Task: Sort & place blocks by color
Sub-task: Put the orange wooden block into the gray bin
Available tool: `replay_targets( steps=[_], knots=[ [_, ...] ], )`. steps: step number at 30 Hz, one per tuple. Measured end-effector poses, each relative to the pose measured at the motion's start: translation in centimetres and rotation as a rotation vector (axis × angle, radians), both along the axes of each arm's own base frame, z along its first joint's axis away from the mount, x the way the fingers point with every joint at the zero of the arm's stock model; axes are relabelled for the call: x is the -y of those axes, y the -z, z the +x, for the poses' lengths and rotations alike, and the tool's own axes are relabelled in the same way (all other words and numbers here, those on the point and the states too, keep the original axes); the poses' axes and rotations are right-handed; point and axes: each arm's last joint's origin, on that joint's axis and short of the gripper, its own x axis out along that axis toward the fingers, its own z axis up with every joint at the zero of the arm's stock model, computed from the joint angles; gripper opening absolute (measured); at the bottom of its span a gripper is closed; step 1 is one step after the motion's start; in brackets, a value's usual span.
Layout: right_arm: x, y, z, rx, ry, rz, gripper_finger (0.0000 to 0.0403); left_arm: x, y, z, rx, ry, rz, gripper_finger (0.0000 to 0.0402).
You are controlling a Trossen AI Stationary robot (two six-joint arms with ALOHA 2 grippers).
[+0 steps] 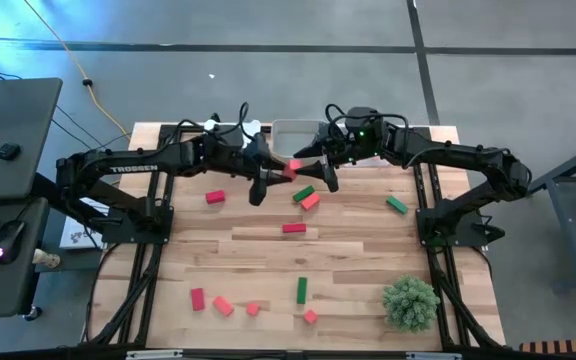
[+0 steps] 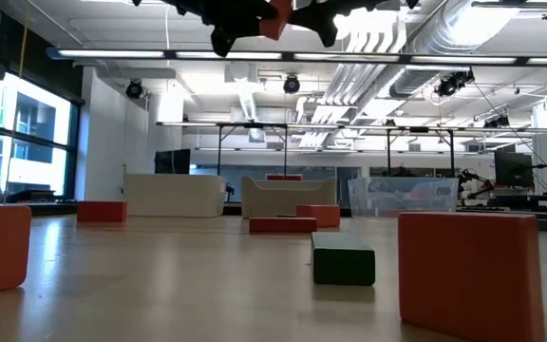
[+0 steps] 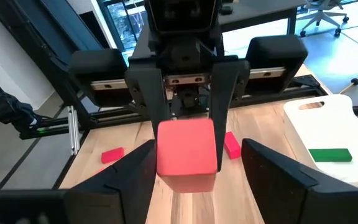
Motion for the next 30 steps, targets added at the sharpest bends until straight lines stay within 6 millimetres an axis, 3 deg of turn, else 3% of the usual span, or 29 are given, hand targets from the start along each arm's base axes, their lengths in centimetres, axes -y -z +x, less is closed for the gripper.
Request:
replay_targets(
  steps=[10,20,30],
  knots=[
    [0.02,-0.01,0.01,0.002,0.006,-0.01,0.0215,-0.06,-0.5,0.17,0.055,-0.005,0.003,0.0113],
    [0.05,-0.26,0.07,0.024,0.013,0.012,0.0111,-0.17,-0.62,0.19,0.067,-0.04,-0.003,0.0113],
    [0.09,-0.29,0.07,0.027,0.018,0.014,0.0111,-0.32,-0.63,0.17,0.065,-0.097,0.009,0.014]
  ],
)
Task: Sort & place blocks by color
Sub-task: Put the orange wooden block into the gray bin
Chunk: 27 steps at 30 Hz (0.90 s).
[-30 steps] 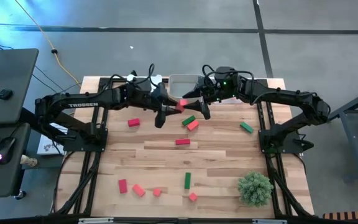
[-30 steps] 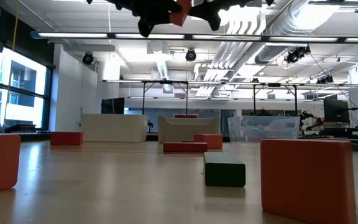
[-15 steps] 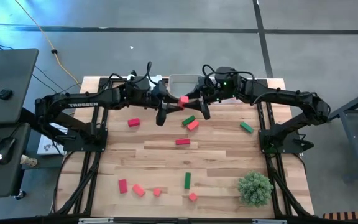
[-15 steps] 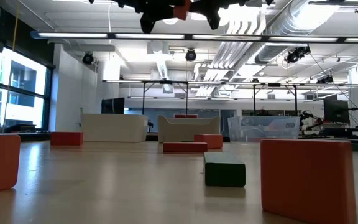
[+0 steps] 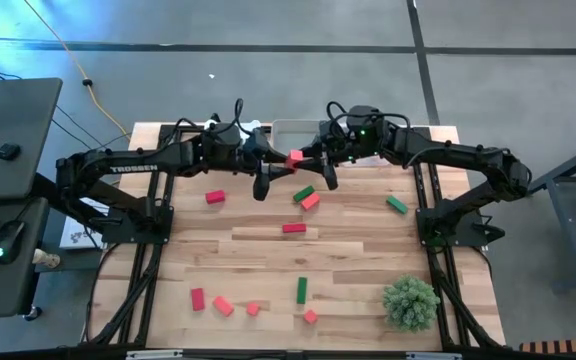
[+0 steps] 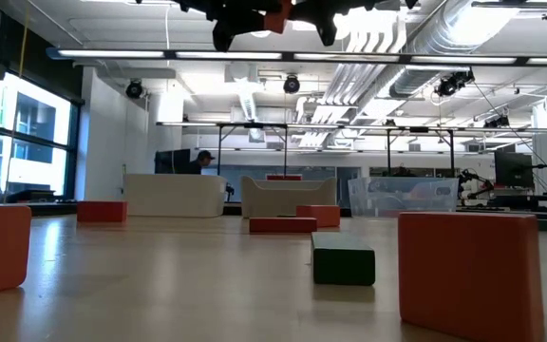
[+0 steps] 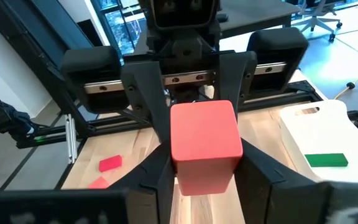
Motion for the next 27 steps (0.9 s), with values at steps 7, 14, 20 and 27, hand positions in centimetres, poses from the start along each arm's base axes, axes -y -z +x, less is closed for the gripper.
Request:
replay_targets(
  steps=[7,14,20,27],
  knots=[
    [0.2,0.0,0.0,-0.005,0.055,-0.006,0.0111,-0.2,0.0,0.0,-0.013,-0.033,0.047,0.0176],
    [1.8,0.2,-0.5,-0.026,0.104,-0.017,0.0111,-1.1,0.0,-0.4,-0.028,-0.132,0.077,0.021],
    [3.8,0.4,-1.3,-0.051,0.206,-0.08,0.0111,-2.8,0.0,-1.1,-0.03,-0.221,0.069,0.022],
    [7.1,1.8,-1.4,-0.104,0.331,-0.165,0.0111,-4.0,0.0,-1.7,-0.027,-0.269,0.056,0.0219]
  ],
)
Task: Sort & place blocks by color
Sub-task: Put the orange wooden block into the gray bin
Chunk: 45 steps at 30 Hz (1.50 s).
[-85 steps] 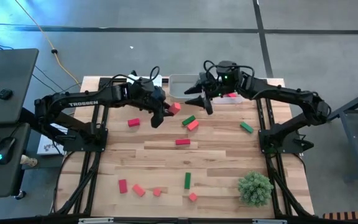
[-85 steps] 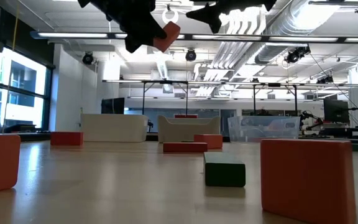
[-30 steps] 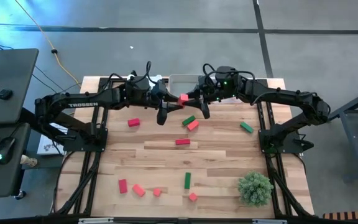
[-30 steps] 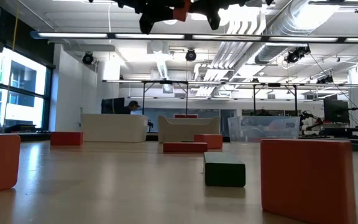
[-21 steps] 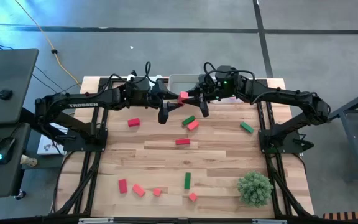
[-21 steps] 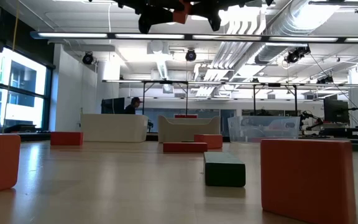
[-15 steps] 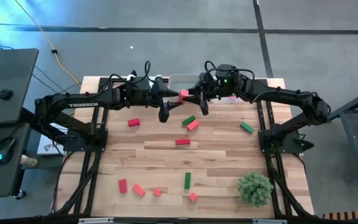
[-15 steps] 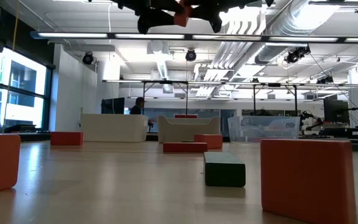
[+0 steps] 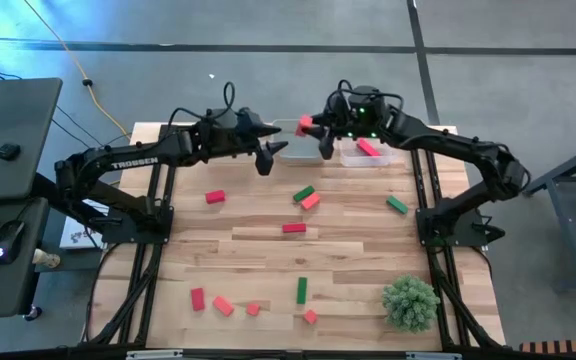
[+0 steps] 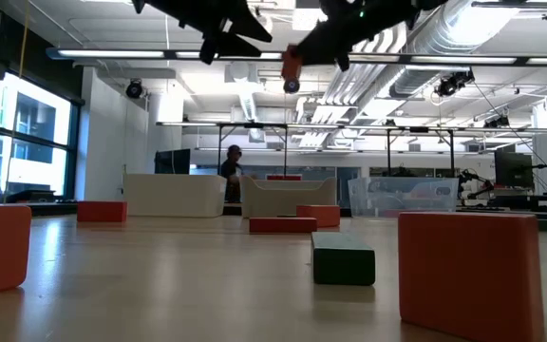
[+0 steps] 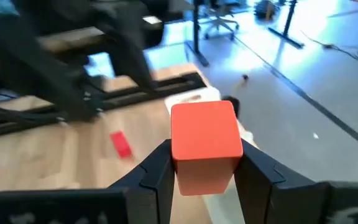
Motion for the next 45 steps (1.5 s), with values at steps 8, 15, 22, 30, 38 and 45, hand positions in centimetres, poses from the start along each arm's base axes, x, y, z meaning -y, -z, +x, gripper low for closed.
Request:
replay_targets(
  steps=[8,15,22,30,38,45],
  knots=[
    [3.2,4.5,2.0,-0.092,0.059,0.071,0.0111,-0.2,0.6,-0.3,-0.061,-0.01,-0.031,0.0219],
    [4.8,7.7,3.2,-0.156,0.084,0.117,0.0111,0.0,1.9,-0.9,-0.202,-0.023,-0.064,0.0218],
    [6.0,11.0,4.1,-0.228,0.145,0.163,0.0111,-0.3,2.8,-1.7,-0.328,-0.056,-0.08,0.0218],
    [6.5,14.1,4.8,-0.292,0.184,0.231,0.0111,-1.0,3.2,-2.4,-0.371,-0.086,-0.108,0.0218],
    [7.0,16.2,5.1,-0.339,0.245,0.259,0.0111,-1.1,3.4,-2.6,-0.385,-0.094,-0.124,0.0218],
    [7.2,17.0,5.0,-0.37,0.328,0.26,0.0111,-1.1,3.4,-2.6,-0.385,-0.095,-0.125,0.0218]
  ],
)
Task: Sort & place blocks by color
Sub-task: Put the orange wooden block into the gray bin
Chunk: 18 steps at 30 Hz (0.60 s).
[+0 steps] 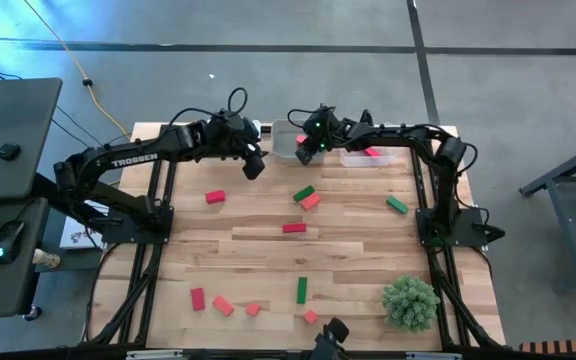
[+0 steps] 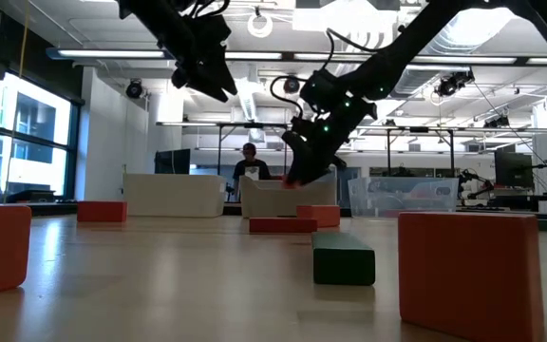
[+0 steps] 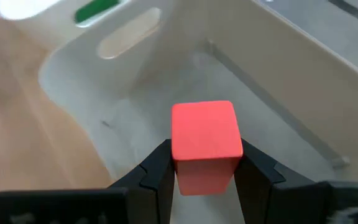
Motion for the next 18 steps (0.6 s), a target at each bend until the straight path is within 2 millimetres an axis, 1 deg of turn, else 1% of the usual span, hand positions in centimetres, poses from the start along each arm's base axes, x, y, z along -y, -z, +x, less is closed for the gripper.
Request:
replay_targets(
  steps=[9,15,18],
  knots=[
    [0.38,0.41,-0.76,-0.041,0.033,0.051,0.0111,0.0,0.0,0.0,0.0,0.0,0.0,0.0218],
    [0.35,0.39,-0.72,-0.038,0.032,0.052,0.0156,0.0,0.0,0.0,0.0,0.0,0.0,0.0218],
    [0.35,0.39,-0.72,-0.037,0.029,0.051,0.0166,0.0,0.0,0.0,0.0,0.0,0.0,0.0218]
  ],
)
